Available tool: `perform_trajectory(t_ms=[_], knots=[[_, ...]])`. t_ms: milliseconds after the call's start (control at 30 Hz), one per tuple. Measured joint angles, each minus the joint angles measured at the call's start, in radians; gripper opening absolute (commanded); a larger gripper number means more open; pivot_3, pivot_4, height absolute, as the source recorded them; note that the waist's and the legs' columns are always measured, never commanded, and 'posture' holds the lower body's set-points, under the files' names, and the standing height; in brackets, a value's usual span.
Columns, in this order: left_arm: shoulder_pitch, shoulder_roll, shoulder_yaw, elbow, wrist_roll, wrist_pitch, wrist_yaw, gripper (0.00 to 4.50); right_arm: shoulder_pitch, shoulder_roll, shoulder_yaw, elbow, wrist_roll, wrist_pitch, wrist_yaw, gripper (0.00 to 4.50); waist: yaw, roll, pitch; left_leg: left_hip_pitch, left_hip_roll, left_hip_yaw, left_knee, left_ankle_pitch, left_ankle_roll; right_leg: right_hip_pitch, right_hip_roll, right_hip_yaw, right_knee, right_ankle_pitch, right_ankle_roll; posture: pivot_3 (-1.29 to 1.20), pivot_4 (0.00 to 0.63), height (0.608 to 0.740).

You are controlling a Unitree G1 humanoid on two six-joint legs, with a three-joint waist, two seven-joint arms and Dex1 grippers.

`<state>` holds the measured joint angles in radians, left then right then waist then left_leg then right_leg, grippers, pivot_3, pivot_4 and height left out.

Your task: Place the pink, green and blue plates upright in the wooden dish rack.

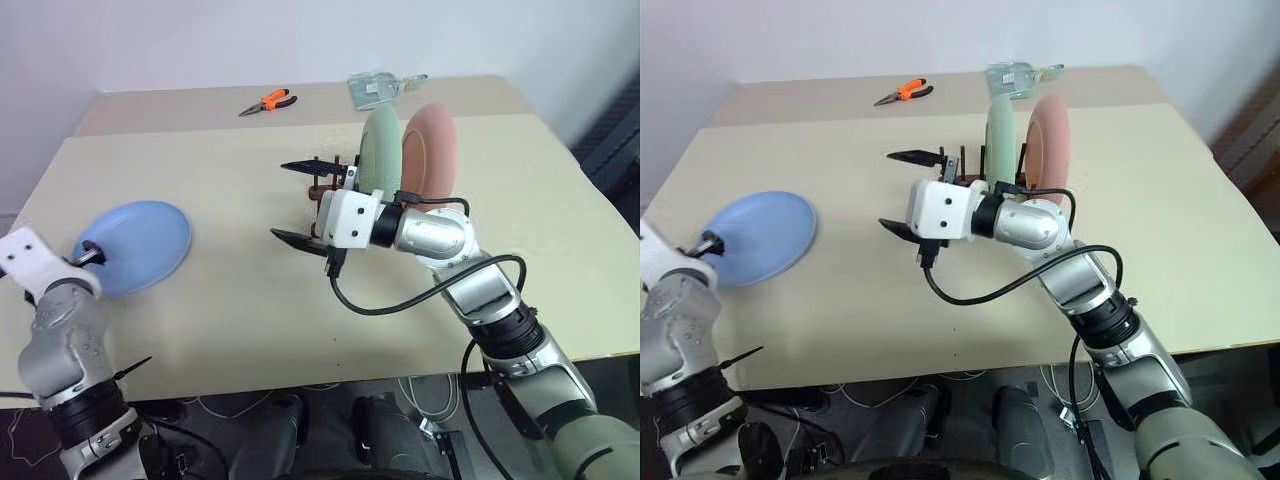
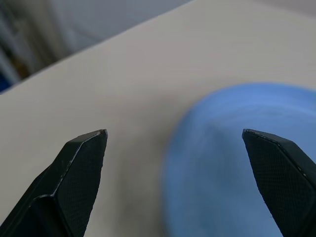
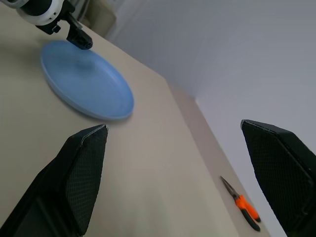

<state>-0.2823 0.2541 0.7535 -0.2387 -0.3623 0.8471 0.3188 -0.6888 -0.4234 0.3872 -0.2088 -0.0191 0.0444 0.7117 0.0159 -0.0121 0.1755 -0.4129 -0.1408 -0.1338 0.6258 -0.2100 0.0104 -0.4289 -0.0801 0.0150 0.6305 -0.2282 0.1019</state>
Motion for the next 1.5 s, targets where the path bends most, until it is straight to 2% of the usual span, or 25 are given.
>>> perform_trajectory(t_ms=[67,167,233,333,367,400,500,800,967,1067,1133,1267,1300,1367,1500], knots=[[-0.009,-0.049,0.057,-0.019,-0.057,0.069,0.027,4.49,0.006,0.006,0.000,0.005,-0.004,-0.012,0.005,4.40,-0.002,0.000,0.000,0.000,0.000,0.000,0.001,0.000,0.000,0.001,0.000,0.000,0.000,0.000,0.000,0.00,0.150,0.729],[-0.040,-0.108,0.129,-0.033,-0.133,0.124,0.061,3.61,0.018,0.007,-0.002,0.017,-0.011,-0.024,0.009,4.50,-0.003,-0.001,0.000,0.000,0.000,0.000,0.001,0.000,0.000,0.001,0.000,0.000,0.001,0.000,0.000,0.00,0.150,0.729],[-0.071,-0.130,0.180,-0.035,-0.191,0.145,0.083,2.65,0.024,0.008,-0.002,0.019,-0.021,-0.030,0.009,4.50,-0.003,-0.001,-0.001,0.001,0.000,0.000,0.001,0.000,0.000,0.002,0.000,0.000,0.001,0.000,0.000,0.00,0.150,0.729],[-0.082,-0.137,0.192,-0.026,-0.242,0.160,0.087,1.05,0.035,0.008,-0.005,0.019,-0.038,-0.031,0.008,4.50,-0.003,-0.001,-0.001,0.001,0.000,0.000,0.001,0.000,-0.001,0.002,0.000,0.000,0.001,0.000,0.000,0.00,0.150,0.729],[-0.084,-0.137,0.192,-0.023,-0.250,0.166,0.088,0.65,0.042,0.008,-0.005,0.019,-0.041,-0.031,0.008,4.50,-0.002,-0.001,-0.001,0.001,0.000,0.000,0.001,0.000,-0.001,0.002,0.000,0.000,0.001,0.000,0.000,0.00,0.150,0.729],[-0.086,-0.136,0.190,-0.018,-0.262,0.165,0.086,0.03,0.049,0.008,-0.005,0.019,-0.044,-0.027,0.008,4.50,-0.003,-0.001,-0.001,0.001,0.000,0.000,0.001,0.000,-0.001,0.002,0.000,0.000,0.001,0.000,0.000,0.00,0.150,0.729],[-0.092,-0.113,0.142,-0.018,-0.279,0.150,0.044,0.03,0.053,0.006,-0.013,0.019,-0.050,-0.002,0.007,4.50,-0.002,-0.001,-0.001,0.001,0.000,0.000,0.001,0.000,-0.001,0.002,0.000,0.000,0.001,0.000,0.000,0.00,0.150,0.729],[-0.242,0.037,-0.233,-0.139,-0.262,0.064,-0.151,0.03,0.025,0.002,-0.005,0.062,-0.166,-0.083,-0.028,4.50,-0.008,-0.003,0.000,0.001,0.000,0.001,-0.001,0.004,-0.006,0.001,0.000,0.001,0.001,0.000,0.000,0.00,0.150,0.729],[-0.326,0.036,-0.364,-0.205,-0.279,0.098,-0.170,0.03,-0.044,0.027,0.037,0.171,-0.293,-0.168,-0.083,4.50,-0.012,-0.003,0.000,0.001,0.000,0.001,-0.002,0.005,-0.008,0.001,0.001,0.001,0.001,0.000,0.000,0.00,0.150,0.729],[-0.345,-0.012,-0.388,-0.221,-0.297,0.124,-0.147,0.00,-0.087,0.053,0.061,0.260,-0.364,-0.198,-0.121,3.62,-0.012,-0.003,0.000,0.002,0.000,0.001,-0.003,0.005,-0.008,0.000,0.001,0.002,0.002,0.000,0.000,0.00,0.150,0.729],[-0.344,-0.032,-0.393,-0.230,-0.303,0.131,-0.135,0.00,-0.100,0.059,0.074,0.298,-0.403,-0.216,-0.140,2.69,-0.011,-0.003,0.000,0.002,0.000,0.001,-0.003,0.006,-0.008,0.000,0.001,0.002,0.002,0.000,0.000,0.00,0.150,0.729],[-0.334,-0.048,-0.389,-0.240,-0.313,0.143,-0.121,0.00,-0.099,0.059,0.075,0.335,-0.441,-0.228,-0.157,0.48,-0.009,-0.003,0.000,0.002,0.000,0.001,-0.003,0.006,-0.009,0.000,0.001,0.002,0.001,0.000,0.000,0.00,0.150,0.729],[-0.330,-0.050,-0.383,-0.244,-0.319,0.144,-0.120,0.33,-0.099,0.058,0.078,0.336,-0.449,-0.233,-0.156,0.01,-0.009,-0.003,0.000,0.002,0.000,0.001,-0.003,0.006,-0.009,0.000,0.001,0.002,0.002,0.000,0.000,0.00,0.150,0.729],[-0.328,-0.052,-0.372,-0.247,-0.330,0.142,-0.121,0.99,-0.098,0.059,0.077,0.333,-0.453,-0.249,-0.161,0.00,-0.009,-0.003,0.000,0.002,0.000,0.001,-0.003,0.006,-0.009,0.000,0.001,0.002,0.002,0.000,0.000,0.00,0.150,0.729],[-0.336,-0.076,-0.344,-0.251,-0.362,0.093,-0.123,3.01,-0.097,0.059,0.078,0.331,-0.473,-0.266,-0.172,0.00,-0.006,-0.003,0.000,0.002,0.000,0.001,-0.003,0.006,-0.009,0.000,0.001,0.002,0.001,0.000,0.000,0.00,0.150,0.729]])
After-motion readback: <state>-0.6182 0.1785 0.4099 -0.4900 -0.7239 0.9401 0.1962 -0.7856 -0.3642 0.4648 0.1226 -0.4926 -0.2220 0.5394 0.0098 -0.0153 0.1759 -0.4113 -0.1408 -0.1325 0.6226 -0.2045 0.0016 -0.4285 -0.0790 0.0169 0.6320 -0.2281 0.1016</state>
